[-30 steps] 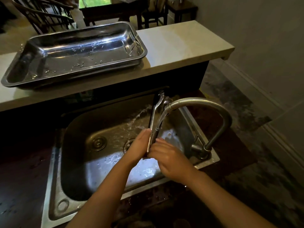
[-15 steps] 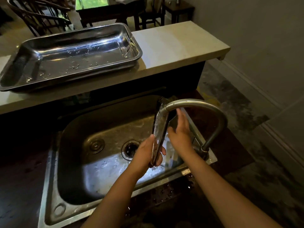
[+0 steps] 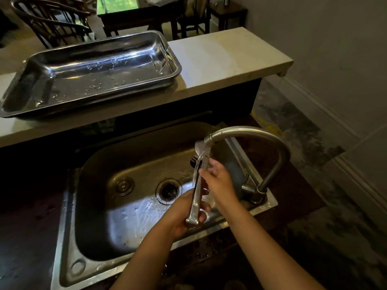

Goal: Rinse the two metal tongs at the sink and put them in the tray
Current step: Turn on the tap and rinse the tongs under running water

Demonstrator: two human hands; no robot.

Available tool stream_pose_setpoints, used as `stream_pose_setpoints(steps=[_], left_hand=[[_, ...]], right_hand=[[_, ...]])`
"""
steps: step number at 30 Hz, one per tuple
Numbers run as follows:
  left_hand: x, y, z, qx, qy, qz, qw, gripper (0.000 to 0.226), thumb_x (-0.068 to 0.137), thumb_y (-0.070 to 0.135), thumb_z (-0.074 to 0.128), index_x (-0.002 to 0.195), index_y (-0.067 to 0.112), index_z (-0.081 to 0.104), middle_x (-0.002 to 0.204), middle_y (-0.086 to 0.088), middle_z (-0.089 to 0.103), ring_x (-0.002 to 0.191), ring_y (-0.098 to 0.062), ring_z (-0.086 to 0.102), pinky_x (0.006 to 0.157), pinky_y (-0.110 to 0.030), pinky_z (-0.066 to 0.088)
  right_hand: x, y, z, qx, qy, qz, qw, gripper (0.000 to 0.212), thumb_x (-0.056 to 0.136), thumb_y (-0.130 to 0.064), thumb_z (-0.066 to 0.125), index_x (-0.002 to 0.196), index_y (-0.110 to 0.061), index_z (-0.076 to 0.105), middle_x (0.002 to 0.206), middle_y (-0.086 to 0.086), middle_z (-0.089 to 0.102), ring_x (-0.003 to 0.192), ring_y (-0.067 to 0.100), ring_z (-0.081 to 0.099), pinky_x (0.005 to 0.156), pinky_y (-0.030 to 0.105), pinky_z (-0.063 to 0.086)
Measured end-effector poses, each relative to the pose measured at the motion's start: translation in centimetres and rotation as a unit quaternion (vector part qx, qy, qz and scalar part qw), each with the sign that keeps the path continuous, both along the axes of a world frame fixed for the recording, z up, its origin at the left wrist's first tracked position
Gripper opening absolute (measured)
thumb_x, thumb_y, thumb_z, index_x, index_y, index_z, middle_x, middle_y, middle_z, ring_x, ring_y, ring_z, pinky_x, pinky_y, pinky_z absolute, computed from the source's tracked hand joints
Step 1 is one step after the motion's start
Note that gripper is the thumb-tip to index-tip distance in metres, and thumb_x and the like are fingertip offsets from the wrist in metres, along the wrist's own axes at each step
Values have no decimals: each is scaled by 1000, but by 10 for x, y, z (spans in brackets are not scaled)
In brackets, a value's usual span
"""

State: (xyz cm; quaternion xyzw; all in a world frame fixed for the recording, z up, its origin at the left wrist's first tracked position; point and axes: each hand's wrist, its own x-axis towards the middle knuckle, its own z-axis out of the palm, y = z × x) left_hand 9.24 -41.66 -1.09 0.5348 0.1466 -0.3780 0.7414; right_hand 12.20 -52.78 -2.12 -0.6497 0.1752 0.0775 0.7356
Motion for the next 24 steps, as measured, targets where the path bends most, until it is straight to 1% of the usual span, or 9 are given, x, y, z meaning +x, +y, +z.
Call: stream_pose_setpoints(steps=[1,3,6,9,11,13,16,20,24], left_hand=[[-2,1,-2,-13,6,12,1000,26,96,20,34,102,11,57,45,-4,54,26,-11,40,30,-12,32],[-6,5,-4,-78,39,36,996,22,90,15,36,97,8,56,40,-1,45,23,-8,35,28,-11,26],[-15,13,-7,-154,55,45,986,22,83,15,41,95,6,56,36,1,42,20,-5,34,26,-10,26],[-21,18,-11,-175,47,43,983,24,82,14,39,96,5,56,35,2,42,19,-4,34,26,-9,24],[-24,24,-11,-186,42,28,981,25,83,13,39,98,4,56,35,1,43,19,-4,36,26,-7,26],[-27,35,-10,-219,35,5,975,23,81,15,53,101,4,59,38,0,46,19,-5,39,27,-8,31],[-26,51,-4,-237,23,-29,971,40,65,21,80,99,6,66,39,-2,47,19,-6,41,28,-8,34],[-13,58,8,-207,19,-24,978,49,47,17,89,91,4,71,35,-2,44,16,-5,37,27,-8,26],[-8,62,18,-226,-14,-72,971,41,61,20,82,97,7,70,38,1,51,18,-7,25,28,-15,14]], right_hand=[[-5,-1,-1,-25,-17,-5,1000,27,92,-12,50,108,-33,55,92,-5,68,85,12,65,57,17,52],[-13,-8,-5,-157,-68,-12,985,31,93,-4,43,109,-21,64,108,2,65,103,20,61,78,22,51],[-21,-25,-12,-395,-162,72,901,47,85,14,39,120,-8,61,133,9,54,132,23,39,107,26,30],[-26,-38,-13,-437,-203,168,860,59,80,18,37,127,-10,55,141,5,49,139,17,30,112,24,23],[-25,-43,-10,-469,-247,185,827,59,75,19,39,124,-8,58,135,9,55,137,22,35,112,36,32],[-25,-43,-4,-510,-301,195,782,57,68,19,45,116,-5,63,126,13,63,130,30,45,107,47,39],[-21,-40,0,-545,-364,236,718,57,62,15,47,112,-7,64,120,11,67,123,29,53,105,47,37],[0,-42,7,-534,-350,277,718,65,67,21,45,122,-11,58,131,10,60,129,25,47,112,42,26],[13,-47,15,-539,-337,245,732,59,73,18,44,123,-9,58,131,12,58,128,29,47,108,46,37]])
